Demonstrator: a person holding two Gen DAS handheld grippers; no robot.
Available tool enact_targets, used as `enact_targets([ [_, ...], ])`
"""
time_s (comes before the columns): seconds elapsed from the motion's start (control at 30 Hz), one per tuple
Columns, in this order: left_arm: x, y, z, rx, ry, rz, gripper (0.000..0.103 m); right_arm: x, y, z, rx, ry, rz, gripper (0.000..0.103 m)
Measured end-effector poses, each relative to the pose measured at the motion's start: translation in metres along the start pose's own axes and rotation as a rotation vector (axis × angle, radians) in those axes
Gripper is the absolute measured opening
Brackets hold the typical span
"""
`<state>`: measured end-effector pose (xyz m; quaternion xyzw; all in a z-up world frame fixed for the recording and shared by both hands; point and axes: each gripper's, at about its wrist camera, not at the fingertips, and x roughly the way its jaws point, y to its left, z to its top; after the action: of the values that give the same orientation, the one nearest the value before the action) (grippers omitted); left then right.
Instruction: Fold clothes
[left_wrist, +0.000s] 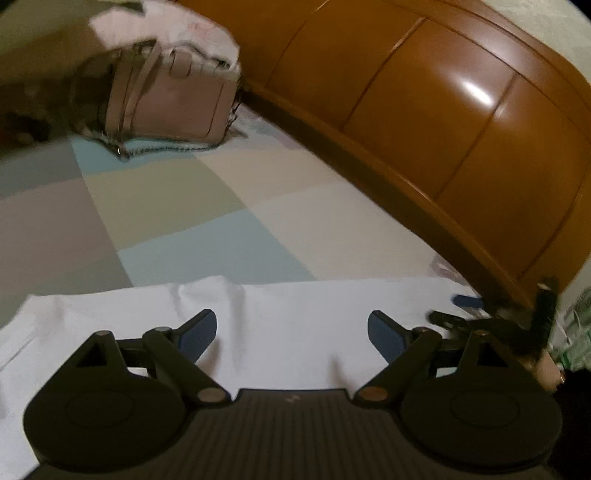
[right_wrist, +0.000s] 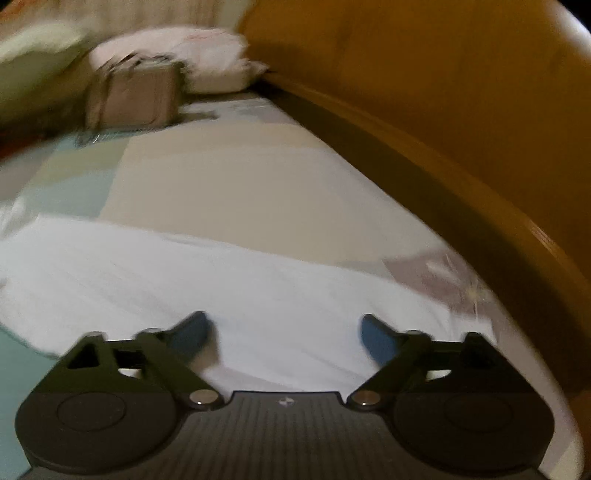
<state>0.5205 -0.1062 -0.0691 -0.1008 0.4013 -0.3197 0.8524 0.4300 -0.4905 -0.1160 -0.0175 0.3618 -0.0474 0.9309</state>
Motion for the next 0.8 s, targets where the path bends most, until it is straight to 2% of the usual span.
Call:
enact_targets([
  [0.07, 0.023, 0.017, 0.003, -0.057, 0.040, 0.039, 0.089, -0.002, -0.003, -0.003, -0.014, -0.011, -0.013, 0.096],
  [0.13, 0.035, 0.036, 0.004, -0.109, 0.025, 0.127, 0.088, -0.002, -0.005, -0.005, -0.011, -0.014, -0.004, 0.096],
  [0.43, 0.021, 0.012, 0.016, -0.101, -0.027, 0.126, 0.088, 0.001, -0.017, -0.005, 0.002, -0.025, 0.005, 0.101],
  [0.47, 0.021, 0.003, 0.015, -0.092, -0.007, 0.093, 0.088, 0.000, -0.017, -0.006, 0.005, -0.026, 0.005, 0.101],
  [0.8, 0.037, -0.005, 0.021, -0.092, 0.001, 0.109, 0.088, -0.010, -0.025, -0.017, 0.016, -0.037, 0.005, 0.103],
])
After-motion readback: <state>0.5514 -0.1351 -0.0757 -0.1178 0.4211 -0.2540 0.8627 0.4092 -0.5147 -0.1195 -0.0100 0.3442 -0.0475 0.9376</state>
